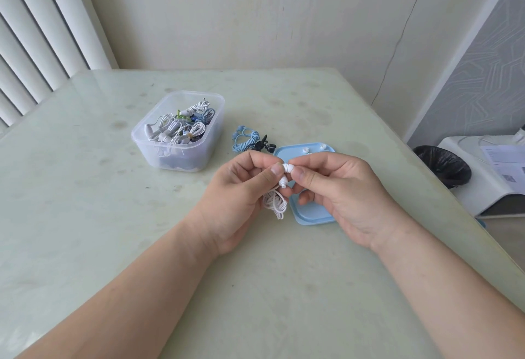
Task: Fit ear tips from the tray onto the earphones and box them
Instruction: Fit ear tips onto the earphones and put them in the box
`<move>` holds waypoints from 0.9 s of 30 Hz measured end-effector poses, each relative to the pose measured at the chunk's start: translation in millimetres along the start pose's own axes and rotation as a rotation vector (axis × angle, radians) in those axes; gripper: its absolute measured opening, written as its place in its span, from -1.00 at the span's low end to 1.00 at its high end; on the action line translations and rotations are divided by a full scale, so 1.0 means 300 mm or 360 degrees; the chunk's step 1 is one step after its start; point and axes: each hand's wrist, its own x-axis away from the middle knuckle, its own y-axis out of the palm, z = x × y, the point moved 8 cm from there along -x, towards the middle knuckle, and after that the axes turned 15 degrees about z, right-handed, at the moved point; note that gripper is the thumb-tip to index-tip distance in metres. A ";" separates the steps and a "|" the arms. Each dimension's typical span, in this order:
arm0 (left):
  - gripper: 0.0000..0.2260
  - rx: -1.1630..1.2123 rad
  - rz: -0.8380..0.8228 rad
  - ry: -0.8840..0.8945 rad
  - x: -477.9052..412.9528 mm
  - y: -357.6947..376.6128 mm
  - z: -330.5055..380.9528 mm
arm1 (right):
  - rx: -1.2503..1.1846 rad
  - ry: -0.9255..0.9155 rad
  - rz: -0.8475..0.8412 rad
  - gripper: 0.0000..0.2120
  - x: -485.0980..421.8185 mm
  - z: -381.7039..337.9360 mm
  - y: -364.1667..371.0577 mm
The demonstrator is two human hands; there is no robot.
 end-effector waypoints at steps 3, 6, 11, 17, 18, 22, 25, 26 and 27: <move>-0.89 -0.0015 -0.0031 0.0010 0.002 0.003 0.001 | -0.0037 0.0081 -0.0013 -0.71 -0.004 0.004 -0.007; -0.88 0.0008 -0.0033 -0.0006 0.002 0.003 0.003 | -0.0084 0.0142 -0.0017 -0.78 -0.004 0.009 -0.006; -0.88 0.0071 0.0072 -0.0039 -0.006 -0.013 -0.004 | -0.0080 0.0108 0.0012 -0.88 -0.008 0.011 -0.011; -0.87 -0.0057 0.0142 -0.0003 -0.004 -0.014 0.000 | 0.0132 -0.0059 0.0228 -0.95 -0.017 -0.012 -0.047; -0.87 -0.0038 0.0165 -0.0016 -0.006 -0.018 0.000 | 0.0170 -0.0108 0.0331 -0.95 -0.025 -0.026 -0.075; -0.82 0.0046 0.0221 -0.0072 -0.015 -0.032 -0.009 | 0.0635 -0.0418 0.0742 -0.89 -0.061 -0.072 -0.198; -0.78 0.0064 0.0236 -0.0097 -0.017 -0.037 -0.012 | 0.1030 -0.0514 0.0704 -0.90 -0.076 -0.054 -0.194; -0.76 0.0081 0.0240 -0.0106 -0.016 -0.036 -0.013 | 0.1135 -0.0532 0.0674 -0.93 -0.080 -0.044 -0.188; -0.75 0.0093 0.0241 -0.0116 -0.015 -0.036 -0.014 | 0.1224 -0.0564 0.0649 -0.93 -0.082 -0.039 -0.180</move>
